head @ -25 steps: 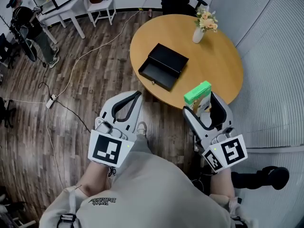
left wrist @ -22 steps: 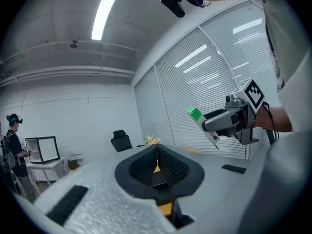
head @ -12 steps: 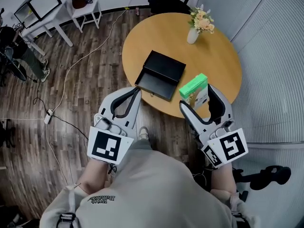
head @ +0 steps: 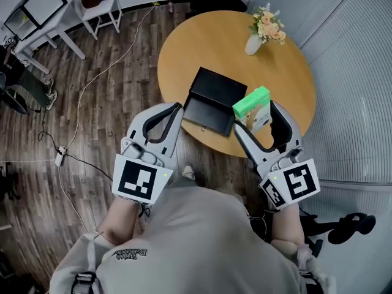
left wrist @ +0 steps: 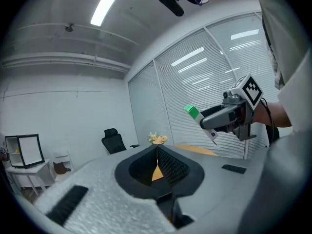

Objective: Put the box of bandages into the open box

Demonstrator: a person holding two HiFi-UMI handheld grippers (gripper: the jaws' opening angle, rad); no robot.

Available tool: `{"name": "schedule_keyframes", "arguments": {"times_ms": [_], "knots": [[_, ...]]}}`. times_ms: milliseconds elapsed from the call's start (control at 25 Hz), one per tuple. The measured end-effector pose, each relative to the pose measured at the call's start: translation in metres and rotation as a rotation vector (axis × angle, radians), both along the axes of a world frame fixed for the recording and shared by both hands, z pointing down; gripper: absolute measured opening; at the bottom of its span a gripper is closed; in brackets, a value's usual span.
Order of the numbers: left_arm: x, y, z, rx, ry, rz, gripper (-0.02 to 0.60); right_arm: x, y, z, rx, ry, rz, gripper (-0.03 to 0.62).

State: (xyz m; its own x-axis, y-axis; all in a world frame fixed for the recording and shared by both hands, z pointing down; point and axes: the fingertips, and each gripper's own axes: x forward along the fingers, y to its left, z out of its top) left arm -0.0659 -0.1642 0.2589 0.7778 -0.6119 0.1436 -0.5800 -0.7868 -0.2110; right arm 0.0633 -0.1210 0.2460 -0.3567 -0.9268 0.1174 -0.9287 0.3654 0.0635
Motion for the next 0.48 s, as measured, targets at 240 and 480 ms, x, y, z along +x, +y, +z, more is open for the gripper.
{"name": "schedule_keyframes", "arguments": {"times_ms": [240, 480], "knots": [[0.001, -0.018, 0.005, -0.01, -0.001, 0.033, 0.023, -0.001, -0.022, 0.005, -0.023, 0.012, 0.013, 0.334], [0.018, -0.027, 0.006, 0.001, 0.003, 0.049, 0.023, 0.012, -0.036, 0.003, -0.034, 0.035, 0.002, 0.334]]}}
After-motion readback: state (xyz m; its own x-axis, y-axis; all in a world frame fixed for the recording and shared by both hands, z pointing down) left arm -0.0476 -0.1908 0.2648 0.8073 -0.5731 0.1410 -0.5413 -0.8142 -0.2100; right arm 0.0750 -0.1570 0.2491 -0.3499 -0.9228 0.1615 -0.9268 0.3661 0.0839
